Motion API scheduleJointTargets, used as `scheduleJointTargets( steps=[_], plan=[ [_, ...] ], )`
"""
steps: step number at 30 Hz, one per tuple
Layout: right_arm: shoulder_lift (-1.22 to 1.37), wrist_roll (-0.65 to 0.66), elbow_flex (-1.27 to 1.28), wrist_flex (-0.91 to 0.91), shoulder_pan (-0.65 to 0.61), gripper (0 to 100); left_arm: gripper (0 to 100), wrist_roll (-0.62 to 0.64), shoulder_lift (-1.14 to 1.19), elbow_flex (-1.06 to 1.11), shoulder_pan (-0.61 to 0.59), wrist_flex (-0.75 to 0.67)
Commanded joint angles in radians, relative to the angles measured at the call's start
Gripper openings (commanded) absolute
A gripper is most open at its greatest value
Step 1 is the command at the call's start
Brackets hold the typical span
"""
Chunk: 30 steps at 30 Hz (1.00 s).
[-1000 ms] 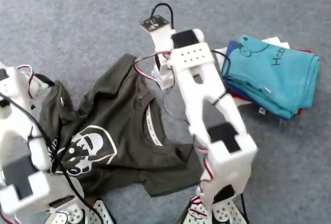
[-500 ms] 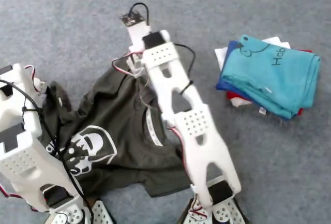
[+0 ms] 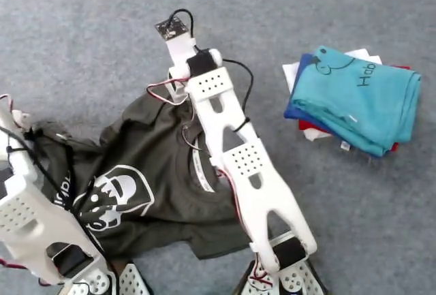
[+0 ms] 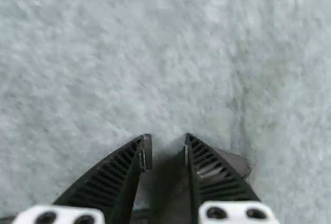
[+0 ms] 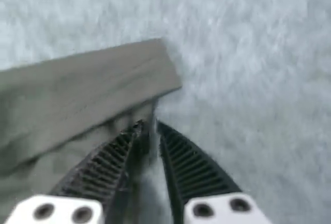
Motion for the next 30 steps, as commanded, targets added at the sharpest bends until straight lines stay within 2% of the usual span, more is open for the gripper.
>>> scheduleJointTargets(
  steps=[1, 5, 12, 15, 19, 25, 30],
  plan=[
    [-0.131, -0.015, -0.042, 0.094, -0.021, 16.8, 12, -0.009, -0.006, -0.047, -0.042, -0.012],
    [-0.176, -0.084, -0.013, 0.098, -0.029, 24.0, 12, -0.009, -0.006, -0.050, -0.073, -0.032],
    [-0.185, -0.106, 0.154, 0.098, -0.157, 19.7, 12, -0.009, -0.006, -0.045, -0.077, -0.032],
    [-0.183, -0.106, 0.226, 0.095, -0.169, 15.8, 12, -0.009, -0.006, -0.044, -0.077, -0.031],
    [-0.183, -0.104, 0.303, 0.094, -0.100, 1.3, 12, -0.011, -0.006, -0.044, -0.077, -0.031],
    [-0.254, -0.104, 0.423, 0.100, 0.051, 1.3, 12, -0.012, -0.006, -0.042, -0.073, -0.029],
    [-0.476, -0.097, 0.777, 0.100, 0.114, 1.3, 12, -0.012, -0.006, -0.042, -0.073, -0.029]
  ],
)
